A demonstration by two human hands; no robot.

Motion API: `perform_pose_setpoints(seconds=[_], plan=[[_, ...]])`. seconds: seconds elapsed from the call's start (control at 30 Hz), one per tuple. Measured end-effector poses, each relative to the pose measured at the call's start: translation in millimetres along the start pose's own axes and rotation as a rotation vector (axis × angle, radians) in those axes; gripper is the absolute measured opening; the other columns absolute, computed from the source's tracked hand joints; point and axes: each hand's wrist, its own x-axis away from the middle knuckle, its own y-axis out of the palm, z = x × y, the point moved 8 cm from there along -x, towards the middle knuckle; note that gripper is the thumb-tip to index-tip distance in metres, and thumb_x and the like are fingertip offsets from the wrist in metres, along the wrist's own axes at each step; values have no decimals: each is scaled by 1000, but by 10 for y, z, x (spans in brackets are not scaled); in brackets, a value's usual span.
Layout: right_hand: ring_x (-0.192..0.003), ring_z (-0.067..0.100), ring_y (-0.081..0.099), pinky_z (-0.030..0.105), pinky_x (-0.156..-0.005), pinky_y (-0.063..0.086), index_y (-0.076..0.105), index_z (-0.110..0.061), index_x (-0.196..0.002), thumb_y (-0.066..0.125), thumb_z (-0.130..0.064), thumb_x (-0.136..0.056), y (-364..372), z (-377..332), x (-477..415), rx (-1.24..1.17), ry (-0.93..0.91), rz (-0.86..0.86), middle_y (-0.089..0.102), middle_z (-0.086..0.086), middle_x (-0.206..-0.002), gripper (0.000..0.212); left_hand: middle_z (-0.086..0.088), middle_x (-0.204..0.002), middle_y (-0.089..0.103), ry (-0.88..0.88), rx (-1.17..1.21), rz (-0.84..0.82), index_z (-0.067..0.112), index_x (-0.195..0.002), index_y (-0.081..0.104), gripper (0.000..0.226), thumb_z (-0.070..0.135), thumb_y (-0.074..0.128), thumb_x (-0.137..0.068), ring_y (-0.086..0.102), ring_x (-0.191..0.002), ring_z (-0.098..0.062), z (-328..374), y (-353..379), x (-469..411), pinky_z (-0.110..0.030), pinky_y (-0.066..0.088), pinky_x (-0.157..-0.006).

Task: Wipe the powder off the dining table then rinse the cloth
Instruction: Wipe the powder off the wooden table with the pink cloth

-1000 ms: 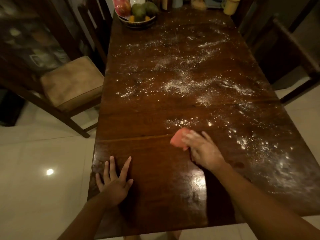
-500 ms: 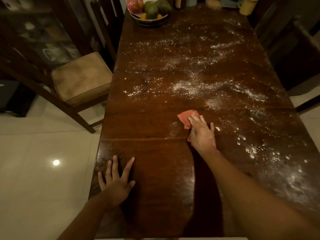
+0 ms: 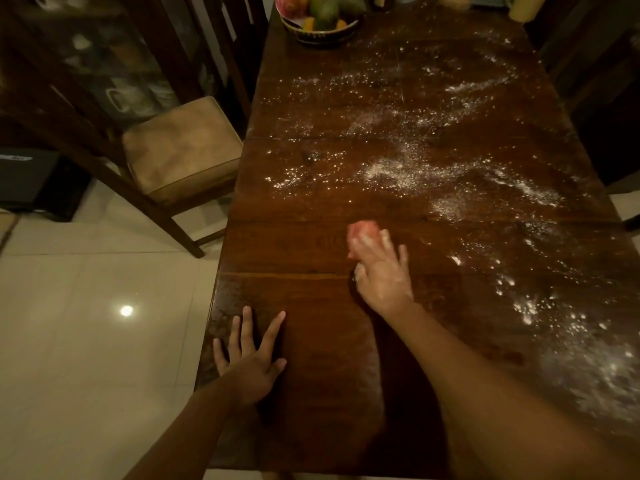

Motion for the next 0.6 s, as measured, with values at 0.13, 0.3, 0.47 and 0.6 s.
perform_pose_setpoints(seconds=[0.13,0.3,0.47,0.6], plan=[[-154,10,-4,48,-123,-10,33,-43,-152,44,-24,-99,343,-372,583,59,-602,-297,21,-19,-164,58,4,-132,-60,-13,-22,19,63,-135,-32,71,62,29,-98,-43,-131,-19,-2,5,5,-65,-16,-112],[-155,14,11,56,-121,-7,35,-54,-146,37,-32,-90,68,403,778,165,-371,-117,30,-24,-159,60,1,-137,-58,6,-7,4,61,-137,-31,71,60,29,-100,-45,-130,-19,11,-3,14,-64,-17,-112],[-155,21,-9,62,-120,-8,23,-40,-156,39,-27,-98,-180,582,650,26,397,103,16,-15,-166,61,-4,-150,-50,5,-2,20,59,-141,-27,71,59,31,-100,-41,-139,-27,26,-23,15,-65,-16,-112],[-155,17,0,52,-122,-7,27,-49,-151,43,-18,-93,238,-142,745,79,-236,-127,19,-21,-161,68,-4,-147,-52,-4,-10,8,56,-143,-27,72,57,31,-101,-39,-142,-32,29,-19,21,-64,-17,-112]])
